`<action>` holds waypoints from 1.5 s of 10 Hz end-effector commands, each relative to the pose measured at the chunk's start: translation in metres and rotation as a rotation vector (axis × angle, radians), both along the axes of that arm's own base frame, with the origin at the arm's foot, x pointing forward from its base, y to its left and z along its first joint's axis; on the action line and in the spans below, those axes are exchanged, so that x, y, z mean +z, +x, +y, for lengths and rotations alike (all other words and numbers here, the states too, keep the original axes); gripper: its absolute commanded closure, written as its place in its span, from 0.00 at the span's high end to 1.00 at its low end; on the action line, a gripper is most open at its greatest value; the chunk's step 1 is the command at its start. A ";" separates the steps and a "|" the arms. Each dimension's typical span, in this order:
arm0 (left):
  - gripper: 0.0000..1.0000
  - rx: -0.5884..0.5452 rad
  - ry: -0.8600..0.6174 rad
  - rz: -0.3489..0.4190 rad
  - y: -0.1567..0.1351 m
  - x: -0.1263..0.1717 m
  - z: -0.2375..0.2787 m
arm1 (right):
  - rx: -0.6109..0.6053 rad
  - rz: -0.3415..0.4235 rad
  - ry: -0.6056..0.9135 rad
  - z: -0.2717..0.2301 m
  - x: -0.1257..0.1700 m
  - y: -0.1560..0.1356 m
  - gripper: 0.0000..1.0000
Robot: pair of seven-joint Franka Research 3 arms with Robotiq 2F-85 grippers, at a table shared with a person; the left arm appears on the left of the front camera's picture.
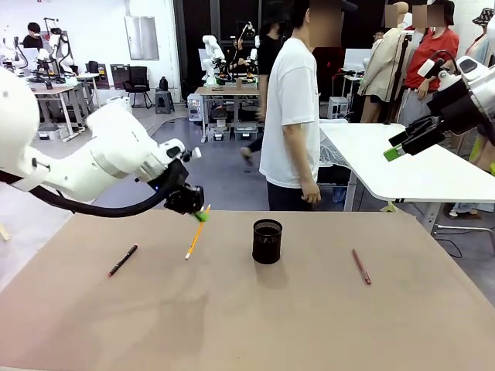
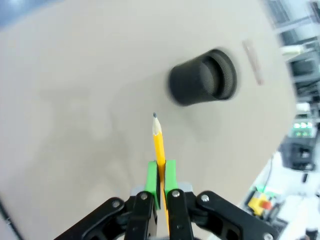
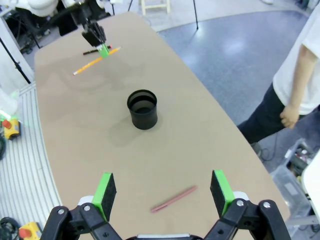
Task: Place the pens into the pen holder.
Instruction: Pick up a writing instrument from the table and place it into the Pen holder.
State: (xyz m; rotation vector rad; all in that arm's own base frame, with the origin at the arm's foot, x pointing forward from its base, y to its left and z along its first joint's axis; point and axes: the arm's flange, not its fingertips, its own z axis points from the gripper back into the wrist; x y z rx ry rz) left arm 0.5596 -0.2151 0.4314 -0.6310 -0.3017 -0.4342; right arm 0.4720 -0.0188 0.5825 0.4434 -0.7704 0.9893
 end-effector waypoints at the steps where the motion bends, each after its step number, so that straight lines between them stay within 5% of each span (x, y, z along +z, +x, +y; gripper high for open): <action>1: 0.00 -0.210 -0.259 -0.146 -0.026 -0.007 0.039 | -0.002 -0.006 0.001 0.001 0.003 0.001 1.00; 2: 0.00 -0.241 -0.293 -0.210 -0.027 -0.002 0.047 | -0.002 -0.006 0.001 0.001 0.003 0.001 1.00; 7: 0.00 -0.509 -0.349 -0.804 -0.072 0.027 0.085 | -0.002 -0.006 0.001 0.001 0.003 0.001 1.00; 9: 0.00 -0.534 -0.361 -0.953 -0.082 0.037 0.098 | -0.002 -0.006 0.001 0.001 0.003 0.001 1.00; 10: 0.00 -0.531 -0.386 -0.983 -0.085 0.045 0.106 | -0.002 -0.006 0.001 0.001 0.003 0.001 1.00; 12: 0.00 -0.445 -0.408 -0.903 -0.081 0.045 0.113 | -0.002 -0.006 0.001 0.001 0.003 0.001 1.00; 15: 0.00 -0.520 -0.354 -0.955 -0.079 0.054 0.105 | -0.002 -0.006 0.001 0.001 0.003 0.001 1.00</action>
